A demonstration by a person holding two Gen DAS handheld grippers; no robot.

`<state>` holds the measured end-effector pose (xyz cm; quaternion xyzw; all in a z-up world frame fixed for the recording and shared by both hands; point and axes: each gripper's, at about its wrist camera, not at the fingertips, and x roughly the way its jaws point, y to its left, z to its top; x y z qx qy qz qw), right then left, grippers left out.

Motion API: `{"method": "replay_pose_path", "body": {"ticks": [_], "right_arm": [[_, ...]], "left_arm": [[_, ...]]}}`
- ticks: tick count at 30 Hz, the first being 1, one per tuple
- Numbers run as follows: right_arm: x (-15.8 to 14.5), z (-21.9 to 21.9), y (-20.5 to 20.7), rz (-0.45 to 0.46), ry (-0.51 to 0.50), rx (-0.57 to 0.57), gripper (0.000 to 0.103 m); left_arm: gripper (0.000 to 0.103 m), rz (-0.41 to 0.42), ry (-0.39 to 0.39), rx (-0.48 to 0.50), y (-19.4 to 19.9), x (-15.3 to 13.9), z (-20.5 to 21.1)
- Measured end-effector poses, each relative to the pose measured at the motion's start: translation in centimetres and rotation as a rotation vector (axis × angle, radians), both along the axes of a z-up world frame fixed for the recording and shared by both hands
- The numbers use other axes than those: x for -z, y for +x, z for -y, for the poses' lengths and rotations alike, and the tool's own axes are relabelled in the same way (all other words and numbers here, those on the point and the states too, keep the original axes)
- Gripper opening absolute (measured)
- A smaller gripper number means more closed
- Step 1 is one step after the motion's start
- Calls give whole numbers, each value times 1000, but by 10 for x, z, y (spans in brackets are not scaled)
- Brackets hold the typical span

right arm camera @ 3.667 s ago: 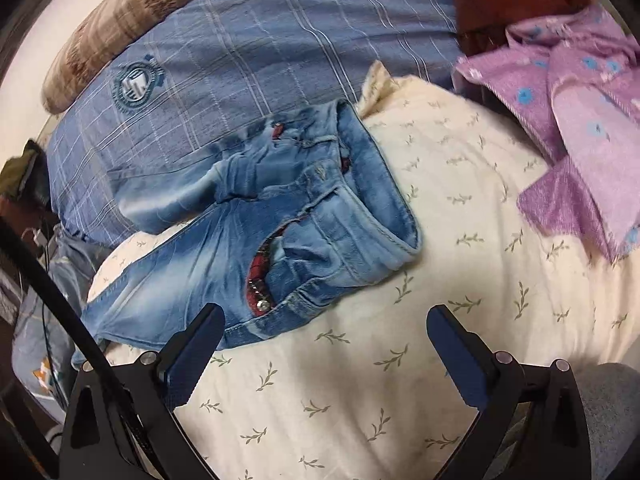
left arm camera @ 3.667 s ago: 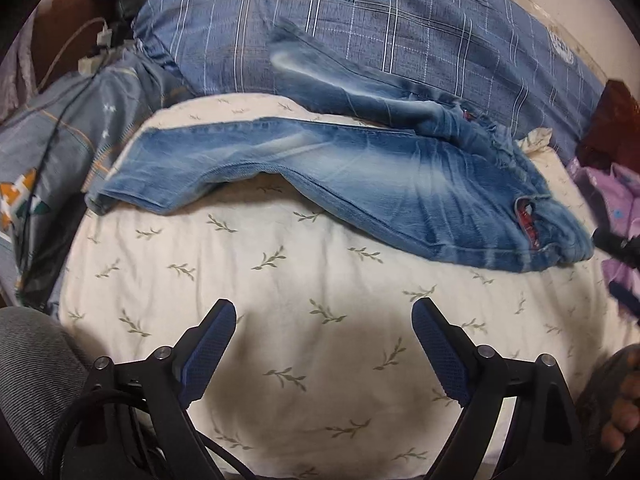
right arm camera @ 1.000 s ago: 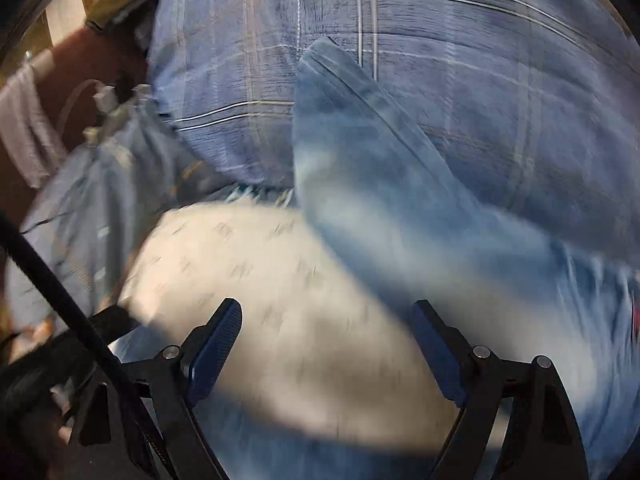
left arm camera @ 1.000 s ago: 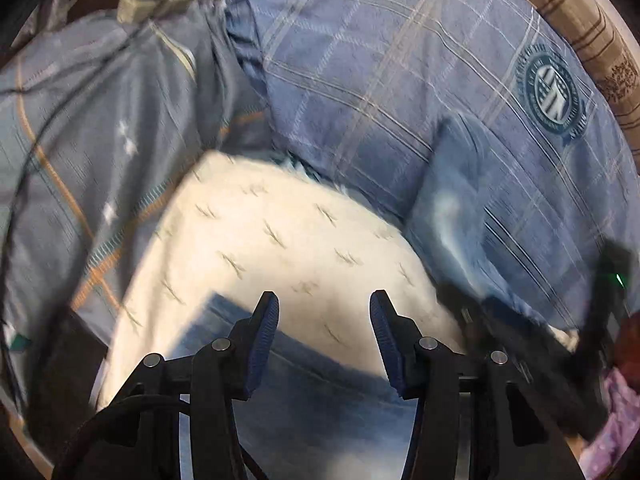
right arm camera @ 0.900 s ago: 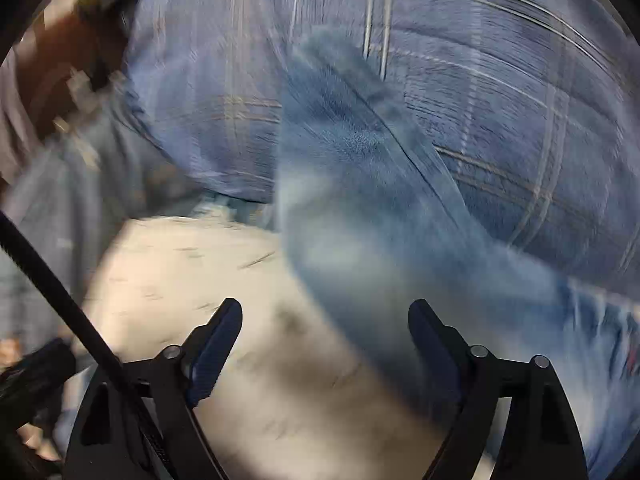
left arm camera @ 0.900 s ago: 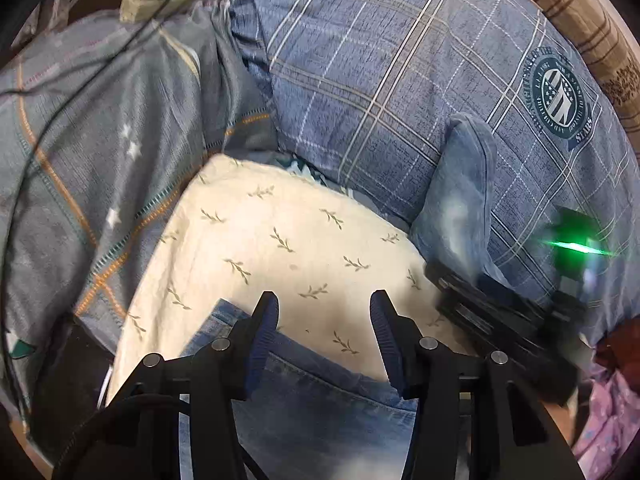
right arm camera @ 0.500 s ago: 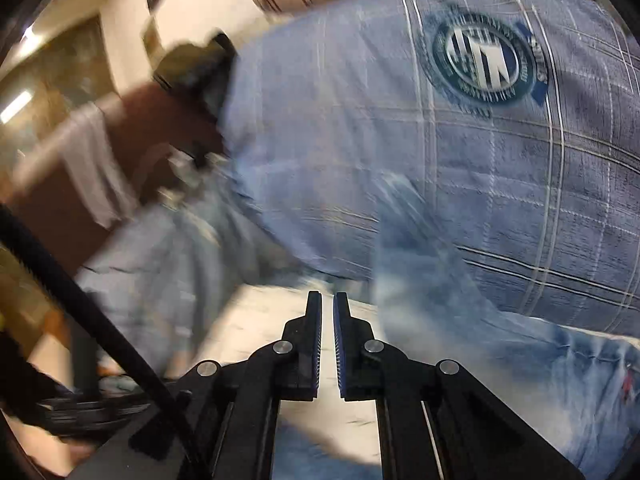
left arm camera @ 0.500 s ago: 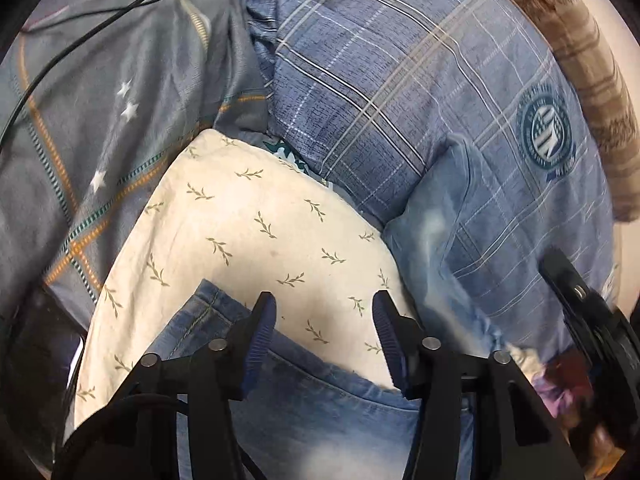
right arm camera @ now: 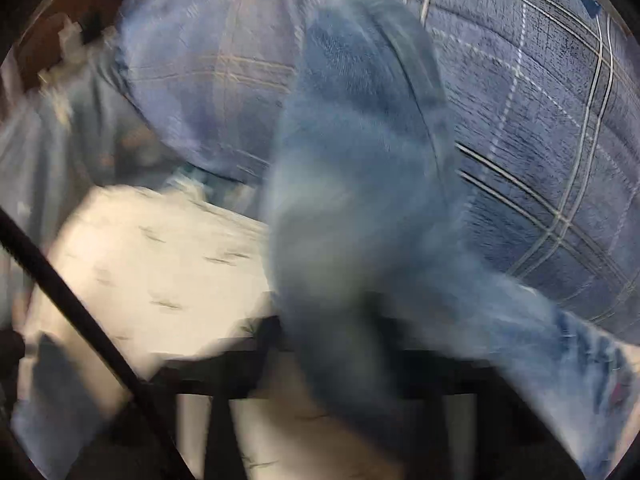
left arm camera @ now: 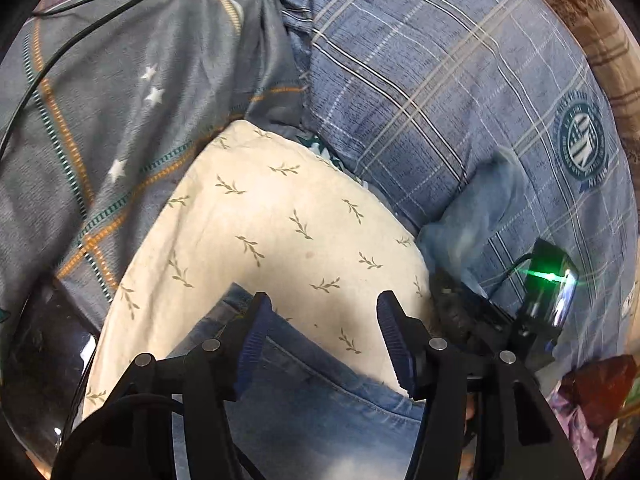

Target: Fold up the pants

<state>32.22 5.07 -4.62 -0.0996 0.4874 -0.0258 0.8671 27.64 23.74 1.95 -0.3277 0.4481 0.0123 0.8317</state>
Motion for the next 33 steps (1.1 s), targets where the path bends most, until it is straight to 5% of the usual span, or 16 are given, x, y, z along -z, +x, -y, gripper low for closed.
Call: {"method": "replay_pose_path", "body": {"ticks": [4,8,10,11,12,13,17,23,30,33], "right_arm": [[-60,17,-32,127,160,-3,5],[-119,51,-76,216,521,-116,7],[-116,68,-82,147,669,-148,17],[-105,71,-84,92,701,-140,35],[-86,72,-81,33,688,-112,49],[-71,70,-80,-1,639,-84,73],[-28,46,-94,-88,474,-77,75],[-71,66,-154,44,553,-71,74],[-120,210,-206,151,508,193,86],[-115,282,-205,107,496,326,88]], "left_arm": [[55,28,-54,28,1,0,2],[61,55,-186,57,-2,5,-3],[63,50,-285,62,1,15,-6],[63,43,-331,58,2,22,-10],[63,40,-357,43,2,27,-15],[63,37,-376,12,0,31,-22],[67,9,-383,-68,-1,45,-40],[67,11,-380,-24,2,42,-31],[67,181,-175,140,-19,-8,26],[67,199,-195,227,-34,-11,57]]}}
